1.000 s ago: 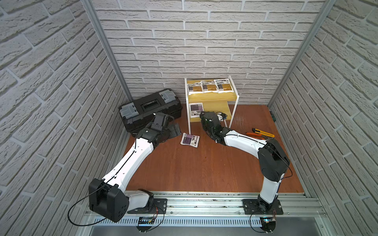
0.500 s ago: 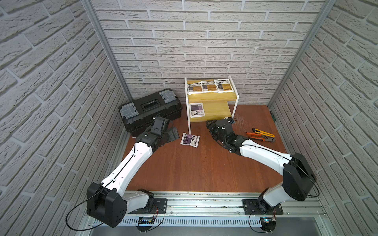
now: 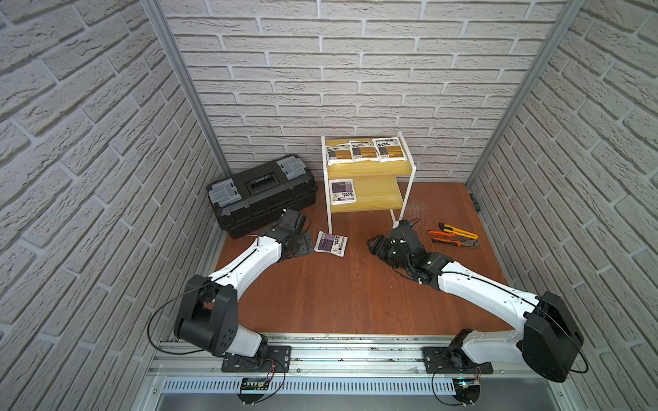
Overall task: Place the bagged coffee beans on the shelf by color
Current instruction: Pick up the bagged coffee beans at the center of the board.
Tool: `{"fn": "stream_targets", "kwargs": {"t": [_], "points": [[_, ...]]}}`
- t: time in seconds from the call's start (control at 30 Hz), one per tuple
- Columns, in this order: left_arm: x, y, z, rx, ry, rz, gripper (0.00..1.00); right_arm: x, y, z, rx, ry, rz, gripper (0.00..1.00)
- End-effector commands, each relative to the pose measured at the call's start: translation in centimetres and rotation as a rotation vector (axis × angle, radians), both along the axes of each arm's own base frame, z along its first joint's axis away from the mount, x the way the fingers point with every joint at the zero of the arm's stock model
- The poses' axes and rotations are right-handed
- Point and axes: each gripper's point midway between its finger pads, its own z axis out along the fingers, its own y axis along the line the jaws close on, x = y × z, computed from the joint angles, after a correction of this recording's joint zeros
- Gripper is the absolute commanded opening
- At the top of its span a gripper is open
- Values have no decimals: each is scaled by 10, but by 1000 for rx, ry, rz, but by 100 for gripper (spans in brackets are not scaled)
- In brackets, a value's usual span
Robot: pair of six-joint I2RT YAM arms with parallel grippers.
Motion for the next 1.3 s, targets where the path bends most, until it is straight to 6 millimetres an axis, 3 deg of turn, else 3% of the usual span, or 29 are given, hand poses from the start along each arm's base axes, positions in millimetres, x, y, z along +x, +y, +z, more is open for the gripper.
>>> {"fn": "stream_targets", "kwargs": {"t": [0.0, 0.2, 0.5, 0.77, 1.27], "points": [[19, -7, 0, 75, -20, -73, 98, -16, -2, -9, -50, 15, 100, 67], [35, -19, -19, 125, 21, -136, 98, -28, 4, -19, -47, 37, 201, 66], [50, -38, -35, 125, 52, -198, 99, -25, 28, -31, 18, 100, 305, 66], [51, -38, -47, 148, 79, -218, 99, -2, 52, -42, 130, 119, 272, 65], [40, -32, -77, 173, 138, -226, 99, 51, 67, -79, 209, 139, 109, 65]]}}
